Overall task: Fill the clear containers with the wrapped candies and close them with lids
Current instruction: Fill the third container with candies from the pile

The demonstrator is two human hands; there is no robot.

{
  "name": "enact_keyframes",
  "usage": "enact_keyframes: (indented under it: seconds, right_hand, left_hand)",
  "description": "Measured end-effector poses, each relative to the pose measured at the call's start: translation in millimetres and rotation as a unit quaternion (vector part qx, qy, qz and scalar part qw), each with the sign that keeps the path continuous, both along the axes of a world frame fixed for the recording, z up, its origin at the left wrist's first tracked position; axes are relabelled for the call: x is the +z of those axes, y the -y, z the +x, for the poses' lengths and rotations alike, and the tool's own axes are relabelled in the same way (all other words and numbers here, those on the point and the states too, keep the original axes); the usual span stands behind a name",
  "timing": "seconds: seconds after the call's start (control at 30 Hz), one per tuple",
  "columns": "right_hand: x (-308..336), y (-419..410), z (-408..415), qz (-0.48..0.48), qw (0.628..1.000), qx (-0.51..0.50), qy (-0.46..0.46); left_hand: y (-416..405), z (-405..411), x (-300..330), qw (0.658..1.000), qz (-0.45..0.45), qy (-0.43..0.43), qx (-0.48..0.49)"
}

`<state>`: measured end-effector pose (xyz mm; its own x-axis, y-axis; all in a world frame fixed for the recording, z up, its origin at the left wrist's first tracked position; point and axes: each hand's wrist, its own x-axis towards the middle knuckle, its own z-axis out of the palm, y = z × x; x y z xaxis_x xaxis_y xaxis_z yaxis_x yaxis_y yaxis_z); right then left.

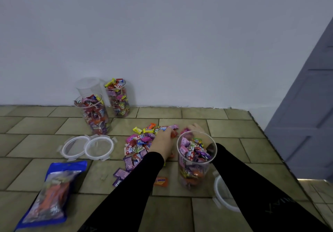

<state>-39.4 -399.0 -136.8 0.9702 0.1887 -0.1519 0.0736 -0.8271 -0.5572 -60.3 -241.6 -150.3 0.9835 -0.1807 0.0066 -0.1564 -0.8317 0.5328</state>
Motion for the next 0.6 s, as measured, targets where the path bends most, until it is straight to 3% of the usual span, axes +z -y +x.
enact_keyframes:
  seconds: [0.13, 0.3, 0.6]
  right_hand:
    - [18, 7, -15, 0.086, 0.993, -0.045, 0.072]
    - [47, 7, -28, 0.165, 0.974, -0.081, 0.134]
    - [89, 5, -58, 0.357, 0.904, -0.105, 0.211]
  left_hand:
    - [-1, -10, 20, 0.992, -0.126, 0.03, 0.014]
    - [4, -26, 45, 0.954, -0.285, 0.056, 0.069]
    - [13, -50, 87, 0.88, -0.454, 0.129, 0.061]
